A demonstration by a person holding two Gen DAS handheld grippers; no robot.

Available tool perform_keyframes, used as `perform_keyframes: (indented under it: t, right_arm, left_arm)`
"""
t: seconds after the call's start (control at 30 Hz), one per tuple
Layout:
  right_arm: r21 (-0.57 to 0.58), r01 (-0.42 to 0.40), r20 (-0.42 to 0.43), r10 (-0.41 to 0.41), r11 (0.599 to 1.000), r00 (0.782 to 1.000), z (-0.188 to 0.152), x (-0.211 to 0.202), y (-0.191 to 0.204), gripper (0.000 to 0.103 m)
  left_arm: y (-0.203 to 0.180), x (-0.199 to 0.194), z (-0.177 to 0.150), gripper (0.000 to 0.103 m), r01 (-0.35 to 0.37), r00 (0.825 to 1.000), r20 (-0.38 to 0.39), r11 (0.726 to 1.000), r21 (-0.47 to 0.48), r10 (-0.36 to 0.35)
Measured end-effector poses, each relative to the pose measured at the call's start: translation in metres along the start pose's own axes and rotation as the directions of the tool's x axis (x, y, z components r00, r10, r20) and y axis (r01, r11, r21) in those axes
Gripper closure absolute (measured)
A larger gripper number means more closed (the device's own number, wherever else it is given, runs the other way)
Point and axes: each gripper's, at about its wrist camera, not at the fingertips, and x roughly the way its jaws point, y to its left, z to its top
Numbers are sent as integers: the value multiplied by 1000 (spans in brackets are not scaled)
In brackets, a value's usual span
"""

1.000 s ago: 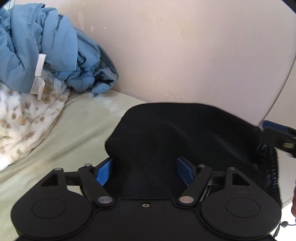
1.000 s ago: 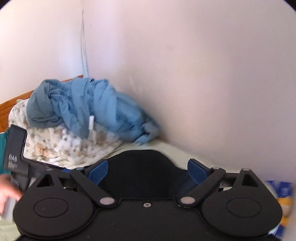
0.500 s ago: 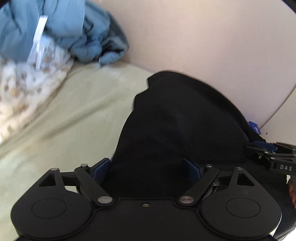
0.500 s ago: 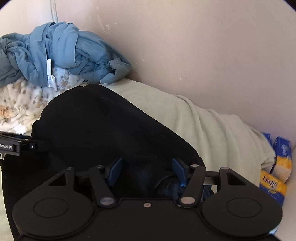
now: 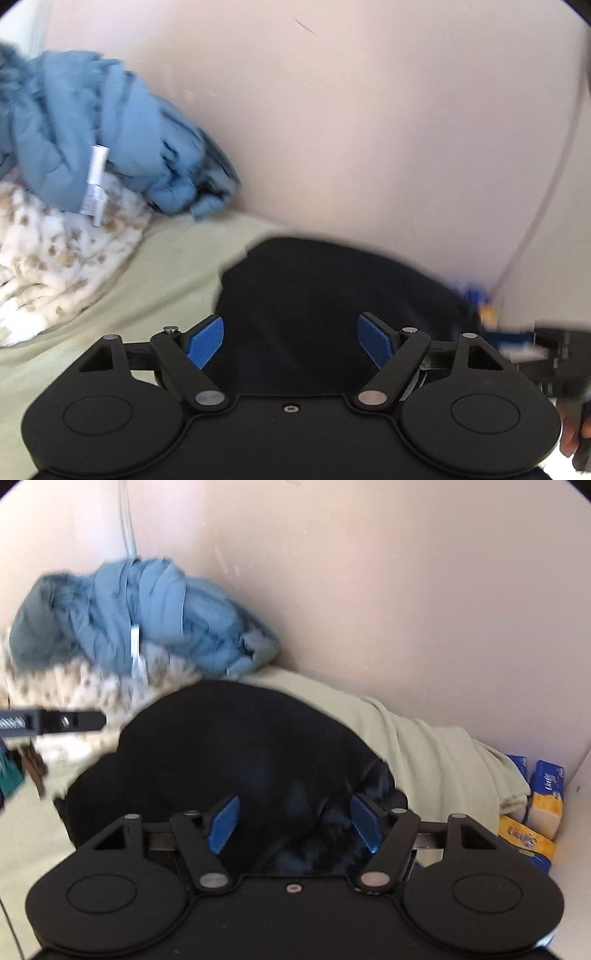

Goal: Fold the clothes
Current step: 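Lower the sweatpants bundle onto the sheet and open both tools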

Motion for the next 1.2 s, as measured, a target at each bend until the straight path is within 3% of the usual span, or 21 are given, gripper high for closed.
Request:
perform_keyframes:
  t: [0.07,0.2,0.37,0.43,0.57,0.63,0.77,0.9,1.0,1.07,1.2]
  right_arm:
    - [20,9,-12,-9,1000,1000,-6,7,-6,35]
    - [109,-11,-16,13,994,1000,-10,18,-19,33]
    - [93,-5,-39,8,996,999,-21,29,-23,28]
    - [127,-3,-63,11,992,998,-26,35,-31,12]
    - [223,-24,-97,47,974,994,-35,44,-43,11]
    - [180,-4,-91,21,984,996,-31,39,-36,12]
    - [138,34,-57,-26,990,998,-22,17,-24,14]
    - [121,68,-5,-68,990,998,-15,-18,-10,13]
    - [110,75,16,-77,991,997,-11,-46,6,5]
    - [78,70,40,-73,995,997,-8,-70,25,2]
    - [44,37,87,-40,998,995,-4,-117,67,1]
  left_arm:
    - [0,18,-13,29,22,998,-58,1000,-20,-23]
    - [1,33,-27,30,5,999,-47,1000,11,-4]
    - [2,45,-29,28,8,997,-76,1000,3,-7]
    - [5,48,-30,28,9,996,-86,1000,-29,-11]
    - [0,46,-32,27,-14,995,-101,1000,-20,12]
    - [2,40,-30,27,-8,995,-105,999,-48,3]
    - [18,12,-24,21,37,993,-102,983,-178,-56]
    - [28,-40,-26,12,13,997,-68,968,-250,-31]
    - [37,-84,-31,12,10,998,-52,957,-289,-26]
    - [44,-117,-35,11,3,1000,-26,948,-319,-12]
    - [62,-209,-48,1,-87,996,-1,928,-363,94]
